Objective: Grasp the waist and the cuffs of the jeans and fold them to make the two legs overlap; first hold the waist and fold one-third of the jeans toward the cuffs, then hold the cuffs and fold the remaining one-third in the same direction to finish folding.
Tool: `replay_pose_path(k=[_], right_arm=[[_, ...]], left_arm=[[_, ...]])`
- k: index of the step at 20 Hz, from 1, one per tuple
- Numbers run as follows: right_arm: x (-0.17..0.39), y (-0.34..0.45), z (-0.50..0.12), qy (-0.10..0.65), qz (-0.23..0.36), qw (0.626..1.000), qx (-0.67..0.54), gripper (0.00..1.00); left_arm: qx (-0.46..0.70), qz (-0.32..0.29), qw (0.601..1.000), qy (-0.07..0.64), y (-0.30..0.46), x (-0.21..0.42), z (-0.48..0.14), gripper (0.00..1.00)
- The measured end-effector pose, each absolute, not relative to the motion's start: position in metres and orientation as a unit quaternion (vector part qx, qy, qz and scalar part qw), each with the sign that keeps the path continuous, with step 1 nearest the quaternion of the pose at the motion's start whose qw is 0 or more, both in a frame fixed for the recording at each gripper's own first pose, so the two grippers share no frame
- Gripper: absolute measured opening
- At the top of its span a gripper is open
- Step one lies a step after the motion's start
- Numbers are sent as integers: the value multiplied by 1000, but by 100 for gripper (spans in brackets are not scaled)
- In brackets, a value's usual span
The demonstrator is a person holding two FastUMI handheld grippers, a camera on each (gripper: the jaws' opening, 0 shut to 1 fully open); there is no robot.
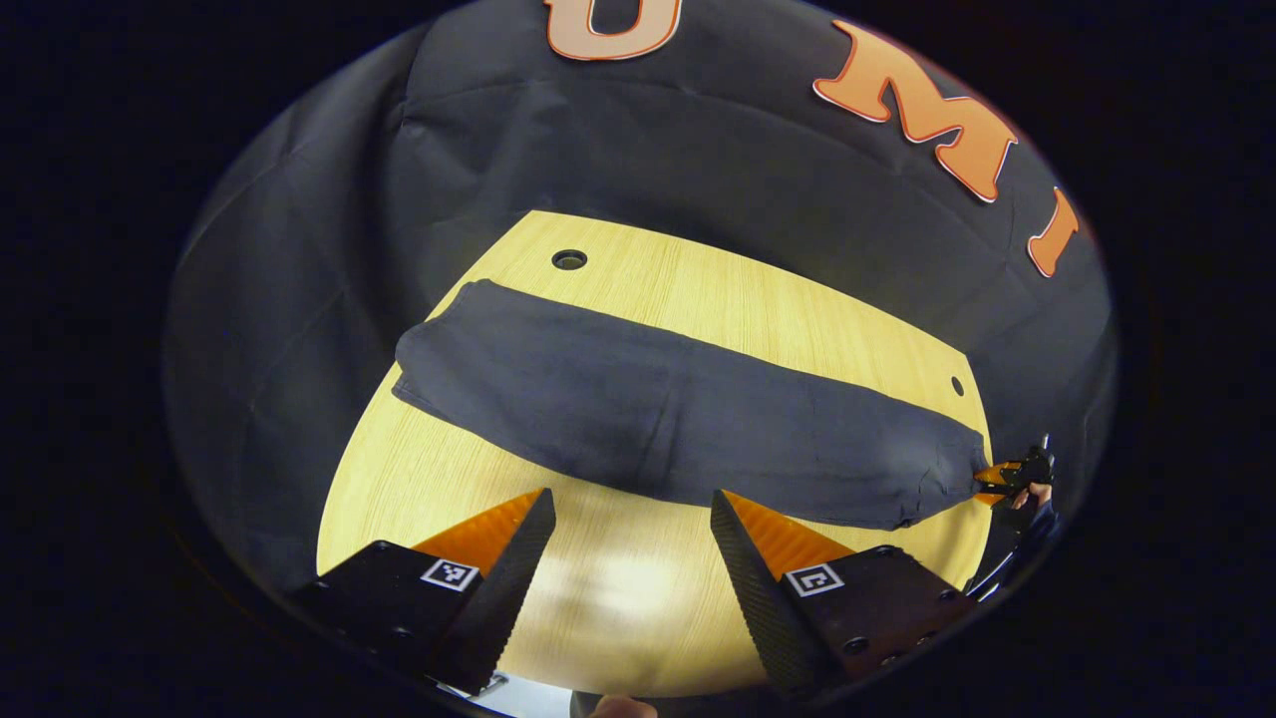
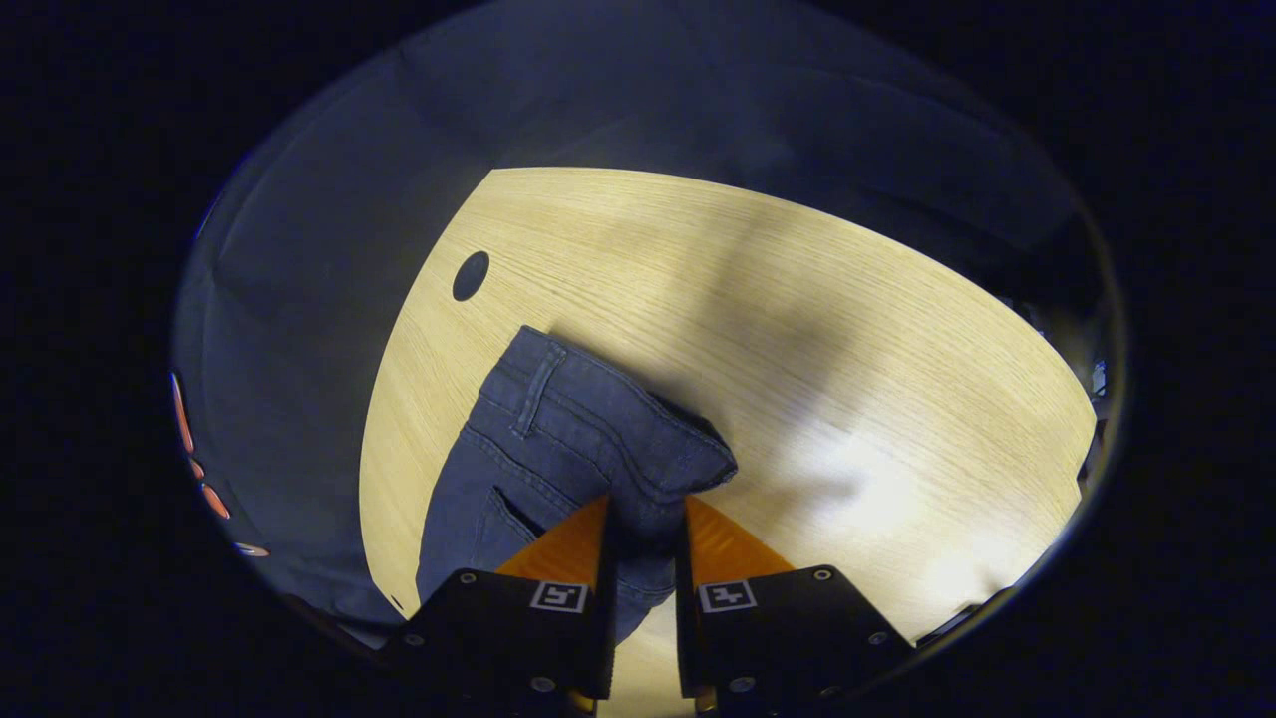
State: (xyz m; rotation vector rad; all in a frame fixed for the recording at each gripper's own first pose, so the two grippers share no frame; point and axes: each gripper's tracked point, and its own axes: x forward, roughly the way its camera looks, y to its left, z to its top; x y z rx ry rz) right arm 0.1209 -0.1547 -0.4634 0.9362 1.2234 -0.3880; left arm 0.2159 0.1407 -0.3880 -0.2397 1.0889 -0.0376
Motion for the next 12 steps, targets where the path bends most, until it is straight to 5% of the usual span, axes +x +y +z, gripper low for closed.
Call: replay_pose_path(k=[12], right_arm=[[137,-116,-356,447,-120,769,442,26]], left_arm=[[-130,-34,849,512,138,214,-387,96]])
